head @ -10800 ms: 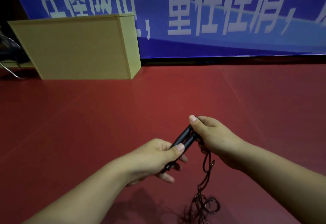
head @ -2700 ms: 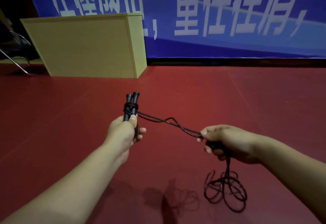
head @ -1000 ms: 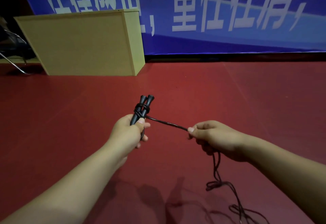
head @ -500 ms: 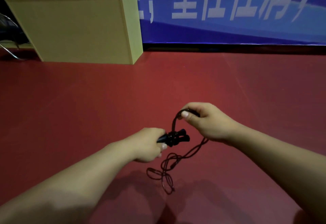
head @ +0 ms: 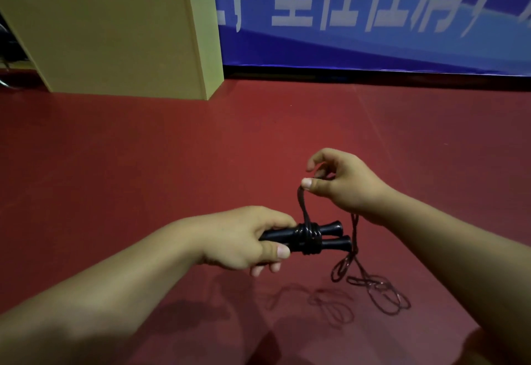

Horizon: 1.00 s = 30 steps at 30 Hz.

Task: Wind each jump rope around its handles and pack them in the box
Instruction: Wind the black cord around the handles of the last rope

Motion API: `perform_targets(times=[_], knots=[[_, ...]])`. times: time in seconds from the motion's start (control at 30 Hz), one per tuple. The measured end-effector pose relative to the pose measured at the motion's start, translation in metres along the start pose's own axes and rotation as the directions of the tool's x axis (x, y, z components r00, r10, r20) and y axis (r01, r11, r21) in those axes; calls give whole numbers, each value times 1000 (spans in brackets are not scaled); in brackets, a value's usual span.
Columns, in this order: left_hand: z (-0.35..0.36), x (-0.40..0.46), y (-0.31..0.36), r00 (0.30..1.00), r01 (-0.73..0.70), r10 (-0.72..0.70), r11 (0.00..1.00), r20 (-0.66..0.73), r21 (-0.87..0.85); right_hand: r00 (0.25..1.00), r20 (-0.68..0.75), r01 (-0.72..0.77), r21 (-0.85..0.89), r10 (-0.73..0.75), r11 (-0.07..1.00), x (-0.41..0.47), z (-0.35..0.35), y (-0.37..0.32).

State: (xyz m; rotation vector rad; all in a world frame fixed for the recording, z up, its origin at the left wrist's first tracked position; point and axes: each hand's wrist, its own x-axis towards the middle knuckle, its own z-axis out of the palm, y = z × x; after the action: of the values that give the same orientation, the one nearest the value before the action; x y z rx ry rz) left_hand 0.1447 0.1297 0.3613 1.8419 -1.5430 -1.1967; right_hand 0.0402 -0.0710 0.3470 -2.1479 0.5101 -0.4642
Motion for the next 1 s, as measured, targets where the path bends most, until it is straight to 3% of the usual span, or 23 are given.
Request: perform_targets(times=[0.1, 0.2, 0.33, 0.47, 0.53, 0.63, 0.77, 1.0], knots=[[2, -2, 7, 994, -73, 82, 991, 74, -112, 999, 36, -8, 25, 8, 1000, -2, 2, 0], [1, -3, 9, 984, -139, 162, 954, 68, -267, 979, 180, -101, 30, 94, 994, -4, 4, 3], [-4, -6, 3, 980, -193, 192, 896, -43, -400, 911, 393, -133, -11, 126, 991, -13, 7, 3], [-4, -7, -2, 953, -256, 145, 852, -264, -456, 882, 416, -280, 89, 219, 956, -17, 20, -7], [-6, -6, -2, 908, -283, 69, 829, -414, -483, 859, 426, -376, 150, 283, 915, -15, 22, -11], [-12, -5, -5, 784, -286, -117, 803, -609, -522, 809, 475, -499, 244, 346, 832, -13, 24, -18], [-18, -6, -14, 644, -195, -216, 881, -734, -430, 777, 510, -581, 354, 369, 733, -12, 25, -27], [-21, -5, -24, 536, -122, -269, 913, -800, -389, 786, 533, -471, 189, 313, 861, -18, 21, -34]])
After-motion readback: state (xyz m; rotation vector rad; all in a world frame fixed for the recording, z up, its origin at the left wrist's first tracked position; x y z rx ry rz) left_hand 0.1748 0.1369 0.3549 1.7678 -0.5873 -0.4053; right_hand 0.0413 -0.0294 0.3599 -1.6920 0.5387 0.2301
